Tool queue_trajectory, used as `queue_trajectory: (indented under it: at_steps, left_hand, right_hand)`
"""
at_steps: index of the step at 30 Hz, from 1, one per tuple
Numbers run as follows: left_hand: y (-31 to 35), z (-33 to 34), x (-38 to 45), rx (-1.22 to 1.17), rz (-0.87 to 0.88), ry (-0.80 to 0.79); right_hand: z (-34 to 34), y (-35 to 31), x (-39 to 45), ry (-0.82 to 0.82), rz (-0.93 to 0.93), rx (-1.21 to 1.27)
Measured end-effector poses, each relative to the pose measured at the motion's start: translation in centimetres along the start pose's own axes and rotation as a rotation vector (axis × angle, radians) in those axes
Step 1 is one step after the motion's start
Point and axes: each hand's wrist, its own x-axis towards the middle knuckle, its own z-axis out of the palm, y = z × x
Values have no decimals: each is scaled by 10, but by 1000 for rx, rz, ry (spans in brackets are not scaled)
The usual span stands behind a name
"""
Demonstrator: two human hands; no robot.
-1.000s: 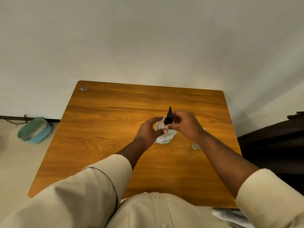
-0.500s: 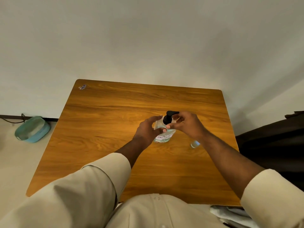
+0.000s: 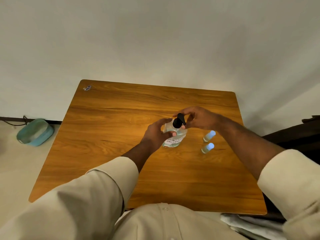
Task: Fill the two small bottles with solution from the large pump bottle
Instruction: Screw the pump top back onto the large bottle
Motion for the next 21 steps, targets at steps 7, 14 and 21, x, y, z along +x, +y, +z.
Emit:
queue_trajectory:
  at_steps: [7, 14, 21]
  left_hand:
    - [0, 0, 1, 3, -11, -6]
    - [-2, 0, 2, -14, 1, -2]
    - [-3, 0, 5, 18, 10, -10]
  right_hand:
    - [12, -7, 8, 121, -11, -576]
    - [-10, -16, 16, -126, -138, -574]
    - [15, -10, 17, 124, -13, -619]
